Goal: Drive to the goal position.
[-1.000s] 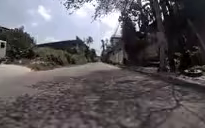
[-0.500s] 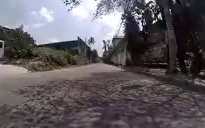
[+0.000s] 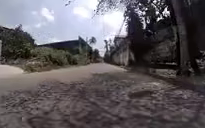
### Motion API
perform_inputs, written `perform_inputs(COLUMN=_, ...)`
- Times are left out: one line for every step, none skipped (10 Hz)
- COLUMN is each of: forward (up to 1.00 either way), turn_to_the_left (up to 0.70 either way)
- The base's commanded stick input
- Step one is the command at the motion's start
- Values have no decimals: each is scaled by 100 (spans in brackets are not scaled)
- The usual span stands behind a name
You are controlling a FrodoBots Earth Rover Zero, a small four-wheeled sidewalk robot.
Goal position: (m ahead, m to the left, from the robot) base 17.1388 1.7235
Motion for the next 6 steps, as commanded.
perform_inputs(forward=98, turn_to_the_left=0)
perform_inputs(forward=98, turn_to_the_left=0)
perform_inputs(forward=98, turn_to_the_left=0)
perform_inputs(forward=98, turn_to_the_left=0)
perform_inputs(forward=98, turn_to_the_left=0)
perform_inputs(forward=98, turn_to_the_left=-9)
